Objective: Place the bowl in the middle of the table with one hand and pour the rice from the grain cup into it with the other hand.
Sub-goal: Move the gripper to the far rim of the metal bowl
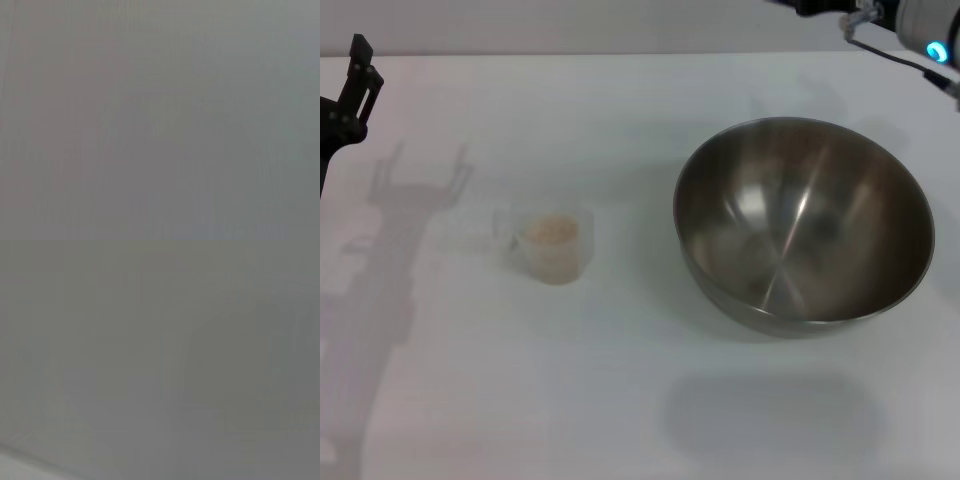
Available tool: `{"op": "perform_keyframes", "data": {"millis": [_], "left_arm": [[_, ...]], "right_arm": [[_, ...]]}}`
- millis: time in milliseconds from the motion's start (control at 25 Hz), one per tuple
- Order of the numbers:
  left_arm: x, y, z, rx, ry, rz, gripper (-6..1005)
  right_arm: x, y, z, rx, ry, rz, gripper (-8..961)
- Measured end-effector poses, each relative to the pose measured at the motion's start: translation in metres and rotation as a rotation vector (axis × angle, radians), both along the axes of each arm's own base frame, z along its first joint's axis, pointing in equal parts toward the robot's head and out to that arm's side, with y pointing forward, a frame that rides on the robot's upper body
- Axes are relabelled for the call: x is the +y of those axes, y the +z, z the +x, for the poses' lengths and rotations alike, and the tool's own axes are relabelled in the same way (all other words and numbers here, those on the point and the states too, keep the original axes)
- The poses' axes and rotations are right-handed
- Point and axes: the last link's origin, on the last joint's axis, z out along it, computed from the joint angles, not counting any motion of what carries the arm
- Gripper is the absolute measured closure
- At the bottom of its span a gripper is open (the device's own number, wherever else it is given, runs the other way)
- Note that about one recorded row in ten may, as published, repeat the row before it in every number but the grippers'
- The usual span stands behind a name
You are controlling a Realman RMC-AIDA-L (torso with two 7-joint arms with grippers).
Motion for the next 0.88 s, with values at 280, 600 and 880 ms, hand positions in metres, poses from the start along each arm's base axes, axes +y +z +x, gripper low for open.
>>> {"op": "perform_keyframes", "data": {"millis": [280,600,880], "left_arm": [[0.000,0.001,-0.001,0.004,0.003,0.001,167],[0.001,0.001,-0.001,0.010,0.005,-0.002,167],[0.003,0.000,0.000,0.015,0.001,-0.002,167]], "right_arm": [[-0.016,0.023,-0.009,-0.051,-0.232,-0.214,264],[-0.008,0.031,0.025,-0.092,-0.450,-0.388,279],[-0.005,0.027,0.051,-0.108,-0.525,-0.467,292]]}}
